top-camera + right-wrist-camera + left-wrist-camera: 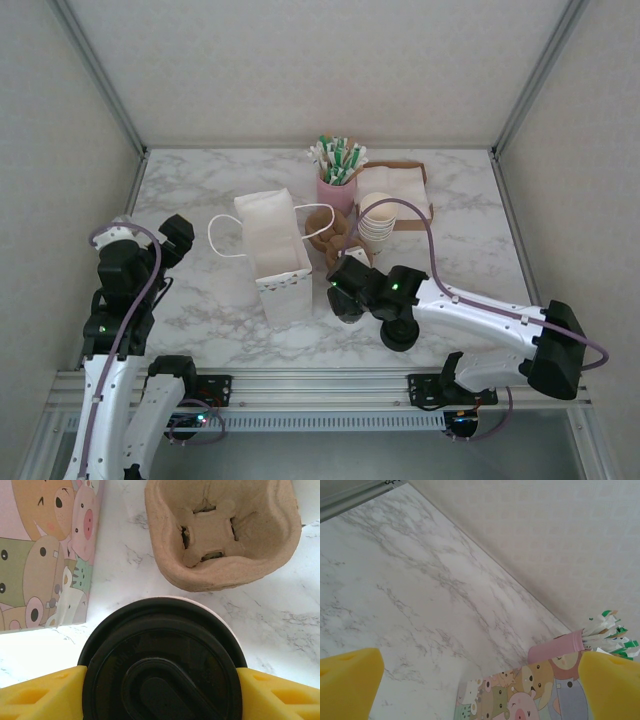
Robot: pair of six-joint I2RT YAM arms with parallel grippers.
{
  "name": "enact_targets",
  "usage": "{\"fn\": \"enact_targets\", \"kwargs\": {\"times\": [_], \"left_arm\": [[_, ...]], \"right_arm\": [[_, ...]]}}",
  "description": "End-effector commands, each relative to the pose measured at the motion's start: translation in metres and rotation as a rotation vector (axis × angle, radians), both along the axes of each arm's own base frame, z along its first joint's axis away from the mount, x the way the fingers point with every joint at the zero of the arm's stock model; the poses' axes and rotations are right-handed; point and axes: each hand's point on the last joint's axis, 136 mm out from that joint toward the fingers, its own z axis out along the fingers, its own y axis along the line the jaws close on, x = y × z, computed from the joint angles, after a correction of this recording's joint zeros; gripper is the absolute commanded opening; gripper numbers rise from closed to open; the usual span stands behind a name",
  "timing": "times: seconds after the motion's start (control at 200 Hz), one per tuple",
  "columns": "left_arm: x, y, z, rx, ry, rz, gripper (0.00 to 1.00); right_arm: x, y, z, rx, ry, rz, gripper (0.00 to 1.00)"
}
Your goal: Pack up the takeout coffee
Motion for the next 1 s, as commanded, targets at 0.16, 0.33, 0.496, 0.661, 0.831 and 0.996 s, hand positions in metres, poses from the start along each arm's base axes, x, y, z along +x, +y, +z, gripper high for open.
{"fn": "enact_targets", "kwargs": {"times": [0.16, 0.33, 0.496, 0.661, 0.831, 0.996], "left_arm": [[0.000, 0.003, -0.005, 0.005, 0.010, 0.010, 1.00], [0.000, 0.003, -0.005, 0.005, 0.012, 0.011, 1.00], [0.000, 0.003, -0.005, 0.007, 0.012, 0.013, 1.00], [0.000, 0.004, -0.006, 0.006, 0.013, 0.014, 1.00], [0.000, 0.004, -0.006, 0.007, 0.013, 0.014, 1.00], [0.000, 0.004, -0.006, 0.006, 0.013, 0.014, 1.00]], "right_arm": [[-0.002, -0.005, -0.004, -0.043, -0.005, 0.004, 0.73], [0.000, -0.005, 0.004, -0.035, -0.020, 0.000, 0.73], [0.003, -0.008, 0.011, -0.052, -0.038, -0.010, 0.73], [0.003, -0.008, 0.008, -0.060, -0.027, -0.014, 0.74], [-0.001, -0.006, -0.001, -0.050, 0.001, -0.021, 0.74], [-0.005, -0.002, -0.007, -0.018, 0.026, -0.027, 0.74]]}}
